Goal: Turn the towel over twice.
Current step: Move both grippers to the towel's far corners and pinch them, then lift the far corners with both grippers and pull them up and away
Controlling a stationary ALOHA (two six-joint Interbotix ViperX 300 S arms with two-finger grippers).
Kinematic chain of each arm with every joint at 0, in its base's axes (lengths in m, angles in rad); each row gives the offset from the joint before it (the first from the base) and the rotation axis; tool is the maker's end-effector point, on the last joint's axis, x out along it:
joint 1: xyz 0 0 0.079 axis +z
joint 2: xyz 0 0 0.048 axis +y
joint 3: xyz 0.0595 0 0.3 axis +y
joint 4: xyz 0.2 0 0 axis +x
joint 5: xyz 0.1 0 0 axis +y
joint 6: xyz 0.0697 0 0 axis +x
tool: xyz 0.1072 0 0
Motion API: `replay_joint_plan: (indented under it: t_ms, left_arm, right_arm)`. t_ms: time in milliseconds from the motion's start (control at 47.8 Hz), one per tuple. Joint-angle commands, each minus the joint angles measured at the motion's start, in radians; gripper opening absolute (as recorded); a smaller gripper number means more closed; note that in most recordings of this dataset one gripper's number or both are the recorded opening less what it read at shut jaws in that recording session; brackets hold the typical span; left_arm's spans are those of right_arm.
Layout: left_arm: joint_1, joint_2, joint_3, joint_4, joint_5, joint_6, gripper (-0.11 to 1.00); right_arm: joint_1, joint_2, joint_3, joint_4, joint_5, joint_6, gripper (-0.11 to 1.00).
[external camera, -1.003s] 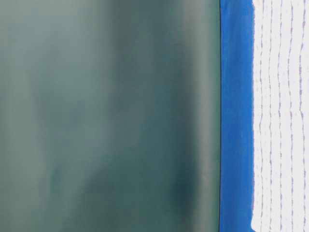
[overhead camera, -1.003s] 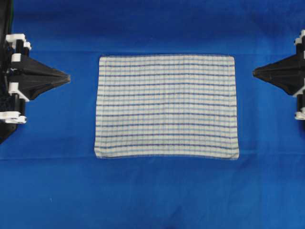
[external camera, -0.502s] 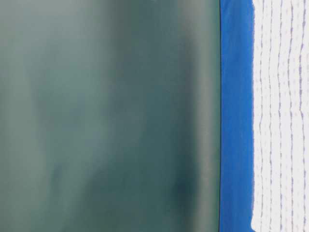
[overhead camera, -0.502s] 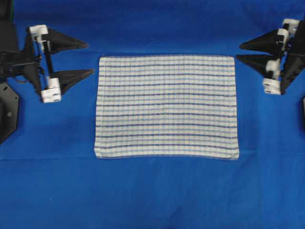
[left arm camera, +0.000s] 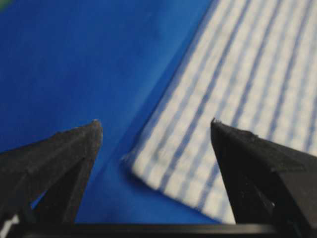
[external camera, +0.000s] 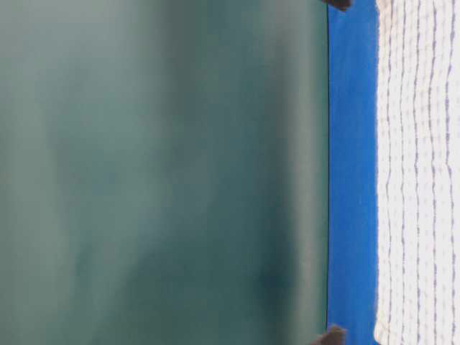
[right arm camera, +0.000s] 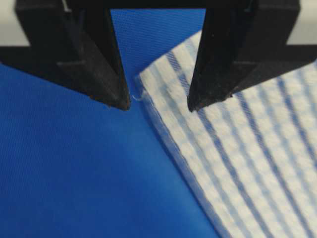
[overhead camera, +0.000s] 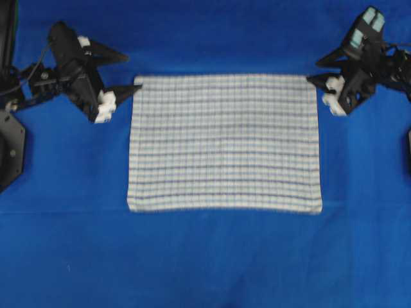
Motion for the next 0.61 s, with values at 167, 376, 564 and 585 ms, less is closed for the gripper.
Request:
replay_joint_plan:
  t_ms: [167,376,564,585]
  left_arm:
    - [0.046,0.153,-0.044,-0.002,-0.048,0.000,0.85]
    - [0.052,0.212,-0.064,-0.002,-0.046,0.000,0.83]
    - [0.052,0.213,-0.063,-0.002,-0.023,0.002,0.64]
    - [0.052,0.213,-0.063,-0.002,-0.017,0.002,0.59]
  right_arm:
    - [-0.032,0.129,-0.035,-0.003,-0.046,-0.006,0.58]
    - [-0.032,0.149,-0.041,-0.003,-0.048,-0.008,0.57]
    - [-0.037,0.150,-0.041,-0.003,-0.048,-0.009,0.49]
    - [-0.038,0.149,-0.041,-0.003,-0.048,-0.009,0.45]
